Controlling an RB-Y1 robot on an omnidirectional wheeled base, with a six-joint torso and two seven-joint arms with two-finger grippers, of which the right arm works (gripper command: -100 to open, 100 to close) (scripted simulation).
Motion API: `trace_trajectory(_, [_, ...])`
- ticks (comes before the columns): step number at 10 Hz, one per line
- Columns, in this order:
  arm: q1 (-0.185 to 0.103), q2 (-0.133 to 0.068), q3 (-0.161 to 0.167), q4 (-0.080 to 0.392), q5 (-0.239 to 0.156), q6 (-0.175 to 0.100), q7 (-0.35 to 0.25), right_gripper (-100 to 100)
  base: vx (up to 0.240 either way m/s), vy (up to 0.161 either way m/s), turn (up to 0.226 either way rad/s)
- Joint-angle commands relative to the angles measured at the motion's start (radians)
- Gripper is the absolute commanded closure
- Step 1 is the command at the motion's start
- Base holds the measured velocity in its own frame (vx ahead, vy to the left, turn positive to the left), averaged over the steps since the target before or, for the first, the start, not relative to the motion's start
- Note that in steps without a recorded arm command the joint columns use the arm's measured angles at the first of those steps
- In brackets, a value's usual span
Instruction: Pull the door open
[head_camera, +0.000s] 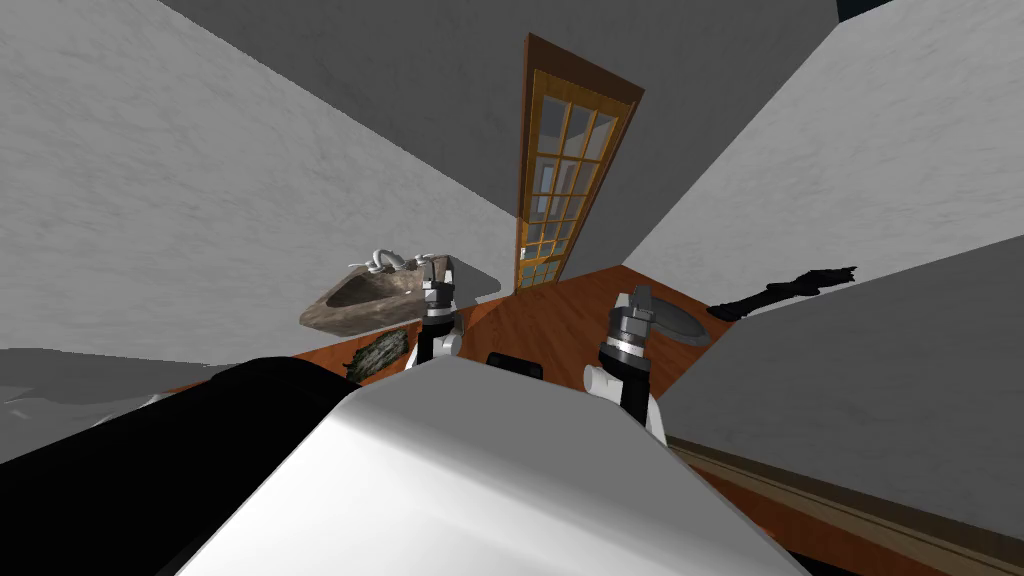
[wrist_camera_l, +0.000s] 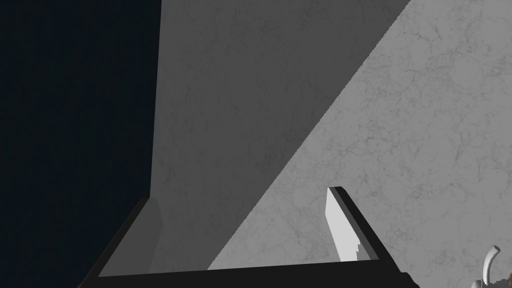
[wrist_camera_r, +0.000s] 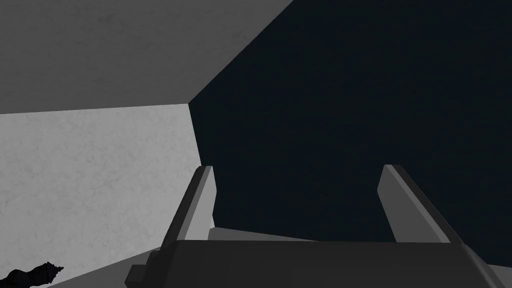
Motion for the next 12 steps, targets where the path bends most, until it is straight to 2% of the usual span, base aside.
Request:
trace_trajectory(1, [-0.011,-0.016,0.003,0.032,0.008,-0.009,0.023,-100,0.06,0.02,0.016])
trace_trajectory(6, [-0.044,-0.05,0.011,0.125,0.031,-0.036,0.091,-100,0.126,-0.011,0.015])
trace_trajectory(8, [-0.063,-0.066,0.015,0.179,0.044,-0.052,0.131,-100,0.13,0.006,0.017])
trace_trajectory(11, [-0.08,-0.077,0.019,0.227,0.056,-0.066,0.165,-100,0.098,0.001,0.013])
trace_trajectory(12, [-0.091,-0.085,0.022,0.259,0.064,-0.075,0.189,-100,0.109,0.007,0.019])
